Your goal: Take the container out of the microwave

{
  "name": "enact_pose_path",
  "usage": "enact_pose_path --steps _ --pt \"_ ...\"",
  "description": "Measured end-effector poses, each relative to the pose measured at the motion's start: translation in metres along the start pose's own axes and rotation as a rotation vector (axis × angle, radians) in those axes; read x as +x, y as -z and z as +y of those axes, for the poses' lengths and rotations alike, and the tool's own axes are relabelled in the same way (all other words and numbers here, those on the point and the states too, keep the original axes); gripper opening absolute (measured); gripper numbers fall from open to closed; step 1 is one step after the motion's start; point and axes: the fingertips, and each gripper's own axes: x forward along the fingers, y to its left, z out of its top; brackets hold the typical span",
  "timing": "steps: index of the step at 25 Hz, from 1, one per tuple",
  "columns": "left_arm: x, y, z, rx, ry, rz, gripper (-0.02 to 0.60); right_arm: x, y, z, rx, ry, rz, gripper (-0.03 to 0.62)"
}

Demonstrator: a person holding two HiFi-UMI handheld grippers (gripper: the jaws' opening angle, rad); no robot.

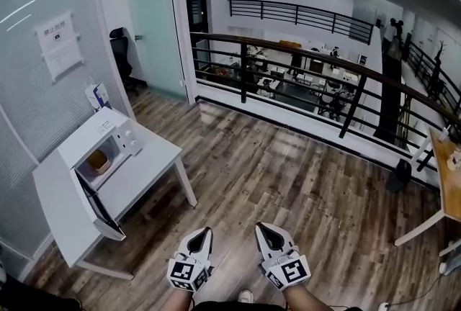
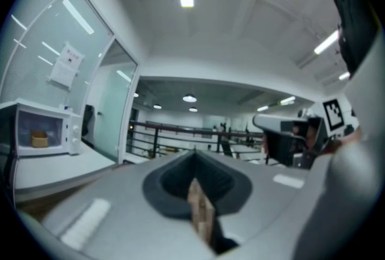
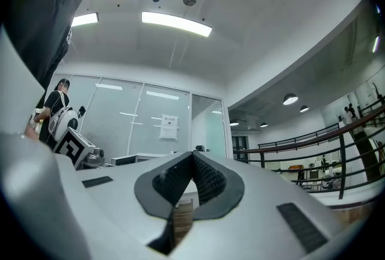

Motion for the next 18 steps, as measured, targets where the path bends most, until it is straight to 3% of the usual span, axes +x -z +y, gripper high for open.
enact_pose_path --steps 9,18 --pt "0.02 -0.014 0.039 -0.027 -0.046 -0.043 0.005 0.05 0.006 -0.01 0.017 -0.012 -0.023 -0.002" --pt "0.041 -0.029 0.116 -0.013 -0.063 -0.071 0.005 0.134 0.003 0.008 -0.022 -0.054 -0.042 -0.002"
